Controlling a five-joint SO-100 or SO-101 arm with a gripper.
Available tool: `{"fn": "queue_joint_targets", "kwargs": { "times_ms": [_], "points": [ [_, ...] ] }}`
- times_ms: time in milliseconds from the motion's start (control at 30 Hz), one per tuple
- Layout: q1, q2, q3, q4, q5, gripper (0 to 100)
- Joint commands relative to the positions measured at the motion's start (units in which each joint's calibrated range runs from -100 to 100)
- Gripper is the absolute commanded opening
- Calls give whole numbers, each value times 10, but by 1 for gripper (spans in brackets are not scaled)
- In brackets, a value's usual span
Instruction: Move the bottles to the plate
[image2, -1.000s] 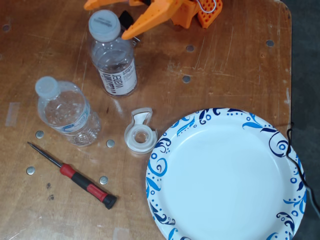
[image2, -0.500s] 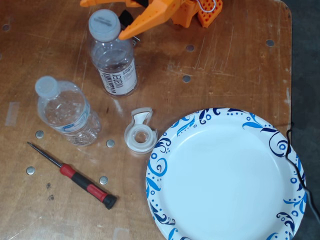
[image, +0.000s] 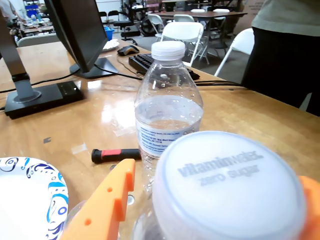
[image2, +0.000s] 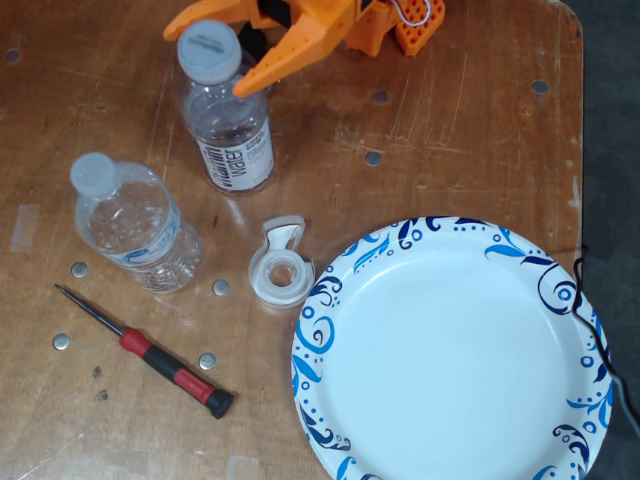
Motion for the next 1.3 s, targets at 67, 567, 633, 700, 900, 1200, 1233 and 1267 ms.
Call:
{"fn": "queue_joint_targets", "kwargs": {
  "times_ms": [67,567,633,700,900,1200,1233,1267],
  "points": [
    [27,9,-11,-10,-3,20],
    [19,15,-125,27,7,8],
    [-27,15,-183,78,8,8],
    [-72,17,-235,123,5,8],
    [-200,82,-338,133,4,7],
    [-324,342,-447,-37,8,4],
    [-340,370,-457,-49,8,4],
    [-355,397,-466,-62,8,4]
  ]
}}
